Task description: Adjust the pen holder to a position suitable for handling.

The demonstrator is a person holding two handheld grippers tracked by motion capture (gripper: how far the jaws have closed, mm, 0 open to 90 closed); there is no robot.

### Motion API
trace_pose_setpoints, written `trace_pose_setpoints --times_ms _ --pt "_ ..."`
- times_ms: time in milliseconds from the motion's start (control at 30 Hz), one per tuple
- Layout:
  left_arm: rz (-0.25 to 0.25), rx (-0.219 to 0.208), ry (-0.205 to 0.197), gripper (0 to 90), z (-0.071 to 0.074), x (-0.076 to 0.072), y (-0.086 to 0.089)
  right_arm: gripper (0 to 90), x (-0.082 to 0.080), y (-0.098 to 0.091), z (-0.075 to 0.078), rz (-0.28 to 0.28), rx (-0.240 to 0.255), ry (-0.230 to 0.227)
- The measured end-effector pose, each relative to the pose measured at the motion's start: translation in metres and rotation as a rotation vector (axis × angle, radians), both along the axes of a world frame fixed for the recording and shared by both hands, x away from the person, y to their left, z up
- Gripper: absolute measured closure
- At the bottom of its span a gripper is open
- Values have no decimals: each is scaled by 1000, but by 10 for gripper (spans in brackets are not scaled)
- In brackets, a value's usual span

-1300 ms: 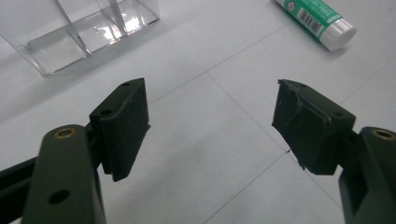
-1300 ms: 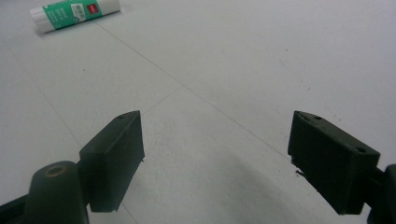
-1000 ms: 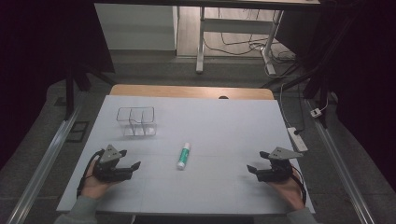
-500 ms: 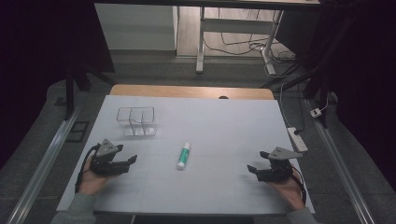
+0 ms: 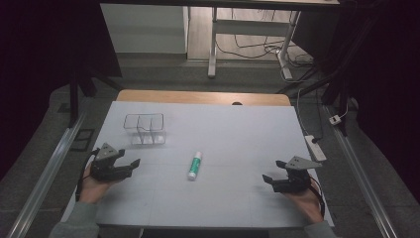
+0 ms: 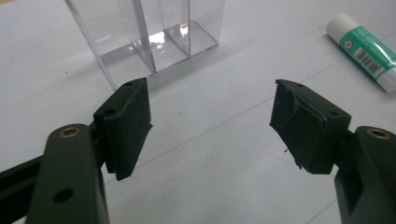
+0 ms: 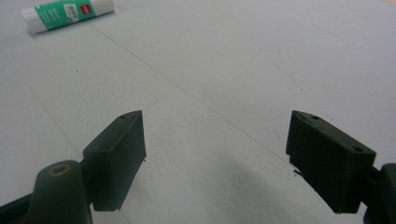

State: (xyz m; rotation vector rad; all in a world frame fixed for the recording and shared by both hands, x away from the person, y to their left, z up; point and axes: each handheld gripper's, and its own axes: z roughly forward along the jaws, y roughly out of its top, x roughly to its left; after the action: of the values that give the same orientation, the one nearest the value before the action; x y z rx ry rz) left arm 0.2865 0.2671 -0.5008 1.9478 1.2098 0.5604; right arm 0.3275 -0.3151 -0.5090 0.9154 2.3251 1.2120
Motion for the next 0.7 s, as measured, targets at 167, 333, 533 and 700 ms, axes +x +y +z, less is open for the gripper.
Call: trace_pose_setpoints --times_ms 167,333,533,700 --pt "22 23 -10 287 10 4 8 197 0 -1 0 -1 7 -1" --pt "58 12 -15 292 17 12 19 199 0 -1 0 0 -1 1" --pt "97 4 2 295 19 22 33 201 0 0 0 -7 -7 2" --pt "144 -10 28 305 14 33 46 202 0 0 0 -6 -6 2"
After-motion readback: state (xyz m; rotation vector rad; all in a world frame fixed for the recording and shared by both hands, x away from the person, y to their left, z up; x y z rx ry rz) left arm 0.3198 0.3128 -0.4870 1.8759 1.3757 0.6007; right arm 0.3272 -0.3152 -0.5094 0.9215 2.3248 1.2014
